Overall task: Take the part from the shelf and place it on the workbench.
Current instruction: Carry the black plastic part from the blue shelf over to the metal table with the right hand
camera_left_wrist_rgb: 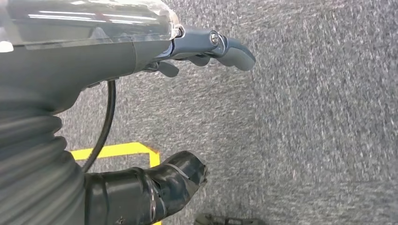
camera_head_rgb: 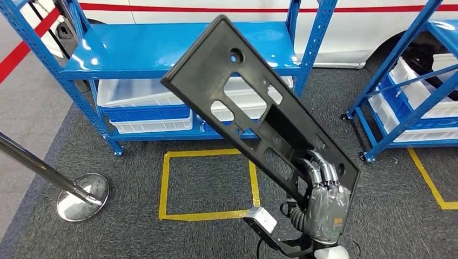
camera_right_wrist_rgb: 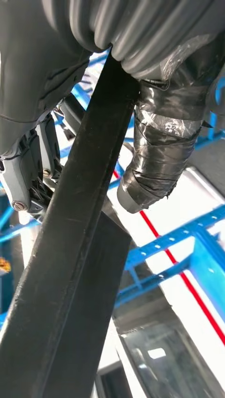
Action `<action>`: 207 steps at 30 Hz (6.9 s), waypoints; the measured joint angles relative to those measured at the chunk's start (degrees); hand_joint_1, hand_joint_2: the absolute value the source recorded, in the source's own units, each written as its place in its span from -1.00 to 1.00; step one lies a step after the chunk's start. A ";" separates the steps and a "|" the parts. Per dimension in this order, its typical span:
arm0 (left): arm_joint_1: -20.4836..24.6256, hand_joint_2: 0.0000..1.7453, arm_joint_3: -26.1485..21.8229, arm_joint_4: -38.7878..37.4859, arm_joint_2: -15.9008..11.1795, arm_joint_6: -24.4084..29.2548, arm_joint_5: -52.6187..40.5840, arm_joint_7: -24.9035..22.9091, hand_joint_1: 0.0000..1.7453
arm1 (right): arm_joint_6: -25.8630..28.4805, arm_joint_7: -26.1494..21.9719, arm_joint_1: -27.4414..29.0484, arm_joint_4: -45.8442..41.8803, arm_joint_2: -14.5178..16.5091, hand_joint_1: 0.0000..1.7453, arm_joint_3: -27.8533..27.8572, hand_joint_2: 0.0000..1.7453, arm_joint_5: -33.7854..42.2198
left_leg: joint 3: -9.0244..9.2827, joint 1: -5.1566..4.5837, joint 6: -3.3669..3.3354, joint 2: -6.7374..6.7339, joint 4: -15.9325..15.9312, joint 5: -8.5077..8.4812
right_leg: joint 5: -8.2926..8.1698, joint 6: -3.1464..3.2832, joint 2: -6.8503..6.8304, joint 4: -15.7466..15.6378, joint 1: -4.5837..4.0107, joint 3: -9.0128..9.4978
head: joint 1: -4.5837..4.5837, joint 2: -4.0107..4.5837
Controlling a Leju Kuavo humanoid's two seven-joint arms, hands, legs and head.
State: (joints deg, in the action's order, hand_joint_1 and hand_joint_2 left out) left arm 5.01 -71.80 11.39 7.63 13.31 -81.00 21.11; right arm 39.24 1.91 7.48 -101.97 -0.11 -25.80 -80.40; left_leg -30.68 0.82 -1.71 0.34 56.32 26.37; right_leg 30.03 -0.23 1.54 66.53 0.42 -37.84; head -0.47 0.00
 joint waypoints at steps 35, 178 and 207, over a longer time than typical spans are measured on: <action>-0.24 1.00 0.00 0.07 -0.40 -0.11 0.07 -0.35 -1.00 | 0.47 -15.33 9.15 -9.88 7.66 1.00 10.58 1.00 7.22 | 1.11 -0.14 0.05 -2.36 -0.15 1.06 | 1.66 -1.01 -1.17 7.07 0.77 -3.15 | -0.15 0.00; -0.37 1.00 0.01 0.07 0.73 -1.05 0.09 0.50 -1.00 | 0.69 -26.73 18.40 -17.24 17.63 1.00 25.36 1.00 17.76 | 0.76 -0.32 1.51 4.27 1.67 3.11 | -2.75 1.62 4.54 -6.60 0.00 3.94 | -0.75 0.00; -0.66 1.00 0.00 0.07 0.83 -2.05 0.03 1.17 -1.00 | 0.71 -27.45 18.78 -16.80 17.55 1.00 25.49 1.00 19.02 | 0.09 -0.03 1.92 2.76 3.42 3.27 | -2.46 1.86 3.81 -7.05 -0.13 4.64 | -1.01 0.00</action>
State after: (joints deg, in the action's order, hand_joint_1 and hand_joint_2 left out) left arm 4.35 -71.80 11.45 8.46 11.26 -80.96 22.28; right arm 39.95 -25.55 26.26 -118.77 17.44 -0.31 -61.39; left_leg -30.58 0.79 0.21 3.10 59.74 29.64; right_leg 27.56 1.63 5.35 59.48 0.29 -33.20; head -1.48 0.00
